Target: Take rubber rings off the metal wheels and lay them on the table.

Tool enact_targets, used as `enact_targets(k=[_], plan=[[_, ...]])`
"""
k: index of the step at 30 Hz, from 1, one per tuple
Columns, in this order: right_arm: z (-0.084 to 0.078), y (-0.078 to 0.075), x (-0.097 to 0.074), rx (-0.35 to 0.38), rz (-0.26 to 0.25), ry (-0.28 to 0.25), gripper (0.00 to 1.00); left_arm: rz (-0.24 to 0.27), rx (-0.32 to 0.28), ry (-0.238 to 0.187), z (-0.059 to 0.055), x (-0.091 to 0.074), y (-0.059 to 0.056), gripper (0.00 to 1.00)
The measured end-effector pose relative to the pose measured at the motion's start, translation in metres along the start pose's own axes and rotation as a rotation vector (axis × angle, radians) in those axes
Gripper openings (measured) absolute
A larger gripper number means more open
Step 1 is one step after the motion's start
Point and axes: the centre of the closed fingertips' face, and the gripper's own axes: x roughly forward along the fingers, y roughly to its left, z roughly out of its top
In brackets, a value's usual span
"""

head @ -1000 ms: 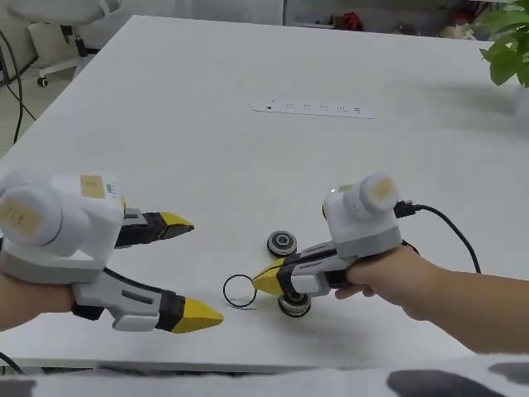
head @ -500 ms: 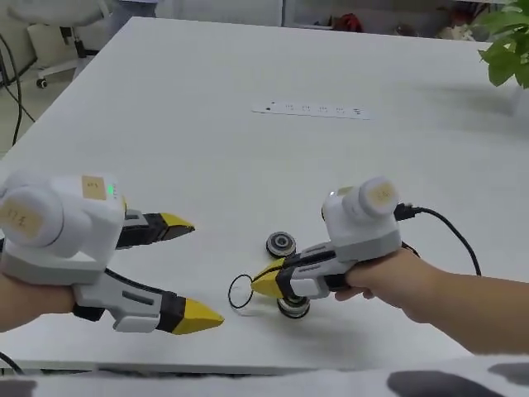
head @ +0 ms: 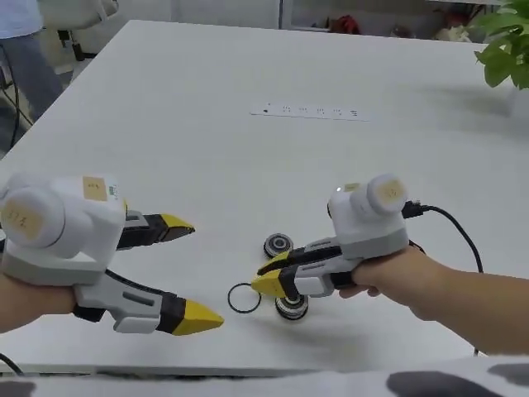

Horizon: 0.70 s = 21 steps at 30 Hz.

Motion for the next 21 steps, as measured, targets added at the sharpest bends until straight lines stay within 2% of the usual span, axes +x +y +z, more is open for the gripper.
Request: enact_targets(k=[21], plan=[[0.006,-0.001,-0.026,-0.016,-0.025,-0.039,0.2,-0.002,0.012,0.0,0.005,0.003,0.001,0.76]])
